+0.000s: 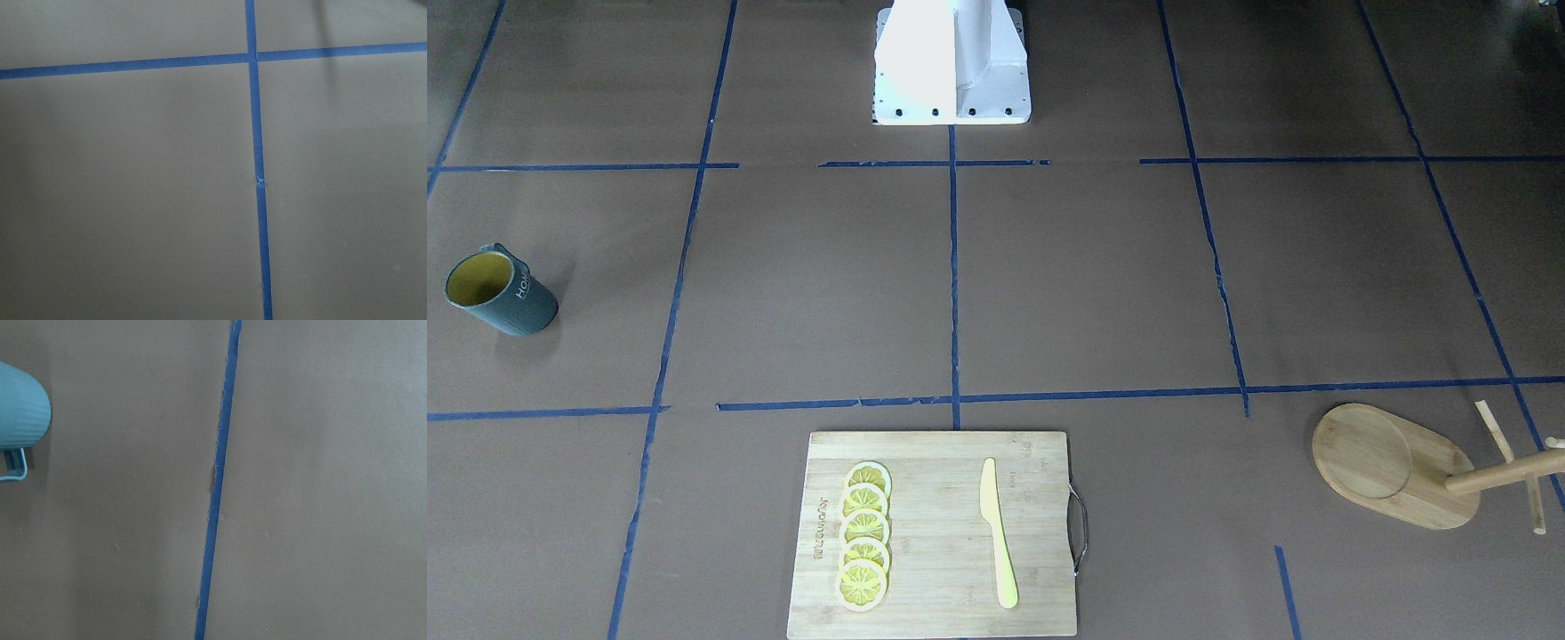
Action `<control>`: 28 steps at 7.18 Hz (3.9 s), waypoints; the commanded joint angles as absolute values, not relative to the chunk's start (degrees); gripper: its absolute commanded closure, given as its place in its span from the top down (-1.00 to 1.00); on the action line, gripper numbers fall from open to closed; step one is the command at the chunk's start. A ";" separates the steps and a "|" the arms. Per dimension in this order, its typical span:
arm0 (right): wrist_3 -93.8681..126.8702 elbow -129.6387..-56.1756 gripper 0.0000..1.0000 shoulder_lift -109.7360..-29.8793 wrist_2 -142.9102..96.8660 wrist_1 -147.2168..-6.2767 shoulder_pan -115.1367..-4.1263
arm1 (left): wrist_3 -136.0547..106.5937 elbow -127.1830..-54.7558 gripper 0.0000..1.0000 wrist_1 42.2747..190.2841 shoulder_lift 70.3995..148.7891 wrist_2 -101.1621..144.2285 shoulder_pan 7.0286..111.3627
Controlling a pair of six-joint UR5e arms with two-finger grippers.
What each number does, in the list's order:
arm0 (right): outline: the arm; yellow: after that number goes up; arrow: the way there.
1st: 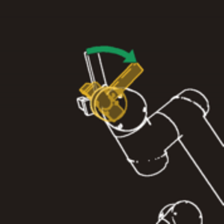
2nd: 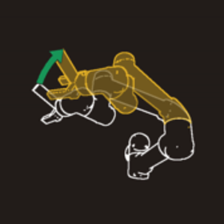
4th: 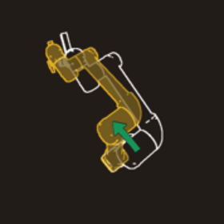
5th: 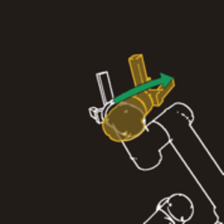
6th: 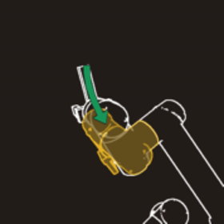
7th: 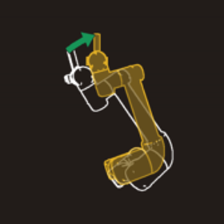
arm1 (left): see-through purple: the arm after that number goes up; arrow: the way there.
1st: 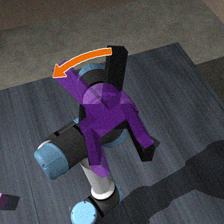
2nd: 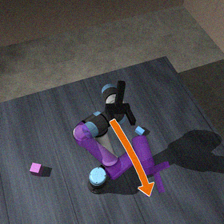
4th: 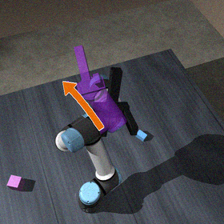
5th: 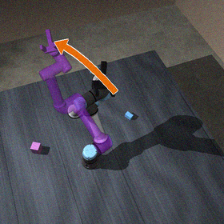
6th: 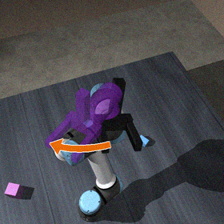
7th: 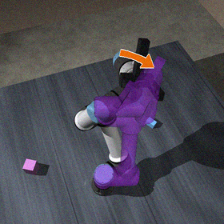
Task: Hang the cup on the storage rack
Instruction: 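Move the right gripper down toward the teal mug, then grasp the teal mug rim with the right gripper and lift it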
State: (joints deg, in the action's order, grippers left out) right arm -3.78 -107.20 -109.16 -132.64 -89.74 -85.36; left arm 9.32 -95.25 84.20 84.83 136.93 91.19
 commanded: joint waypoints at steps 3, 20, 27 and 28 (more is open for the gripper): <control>-3.69 -107.05 1.00 -103.32 -132.54 -89.74 -85.17 | 9.32 -95.36 1.00 84.20 84.90 136.93 91.14; -2.82 -91.59 1.00 -86.40 -132.45 -82.71 -65.05 | 9.23 -95.71 1.00 84.29 83.67 137.20 90.97; 1.49 -90.88 -0.92 -86.22 -132.28 -82.62 -61.87 | 9.23 -95.89 1.00 84.46 83.67 137.55 90.97; 2.19 -90.97 -0.93 -85.96 -132.45 -82.62 -61.87 | 9.32 -95.98 1.00 84.55 83.67 137.64 90.97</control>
